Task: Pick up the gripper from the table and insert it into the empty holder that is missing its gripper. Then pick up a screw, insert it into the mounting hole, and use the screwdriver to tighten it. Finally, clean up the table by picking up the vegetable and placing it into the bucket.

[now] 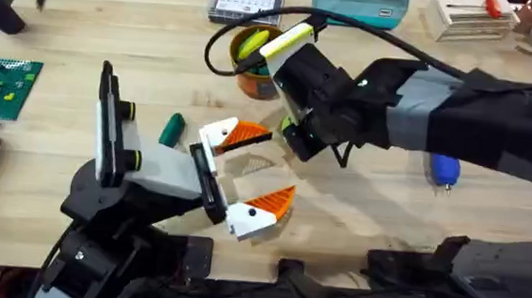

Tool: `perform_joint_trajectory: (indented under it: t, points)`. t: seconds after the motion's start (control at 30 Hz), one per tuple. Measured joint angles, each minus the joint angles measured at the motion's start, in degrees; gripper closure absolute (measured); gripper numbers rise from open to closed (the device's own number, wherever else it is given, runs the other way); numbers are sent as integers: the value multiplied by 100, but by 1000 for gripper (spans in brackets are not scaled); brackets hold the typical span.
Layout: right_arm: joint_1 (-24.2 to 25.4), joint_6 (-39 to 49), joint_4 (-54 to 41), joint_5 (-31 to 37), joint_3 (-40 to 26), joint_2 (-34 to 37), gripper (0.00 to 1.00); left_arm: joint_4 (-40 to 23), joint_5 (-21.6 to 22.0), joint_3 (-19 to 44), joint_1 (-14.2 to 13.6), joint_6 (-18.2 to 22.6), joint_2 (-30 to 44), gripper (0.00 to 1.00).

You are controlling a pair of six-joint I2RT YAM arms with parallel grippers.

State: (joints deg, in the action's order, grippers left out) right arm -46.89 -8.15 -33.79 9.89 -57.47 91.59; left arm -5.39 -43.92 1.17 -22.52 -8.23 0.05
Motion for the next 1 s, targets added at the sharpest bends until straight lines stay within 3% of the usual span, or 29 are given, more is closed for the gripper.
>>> perform_joint_trajectory:
  t: [0.33,0.63,1.0]
  points:
    - [0,1,-88,81,-24,-12,993,0,0,0,0,0,0,17]
    - [29,-1,-312,614,-58,-197,995,0,1,0,0,0,0,17]
    - [293,-1,-682,727,-69,-216,995,0,0,0,0,-1,0,17]
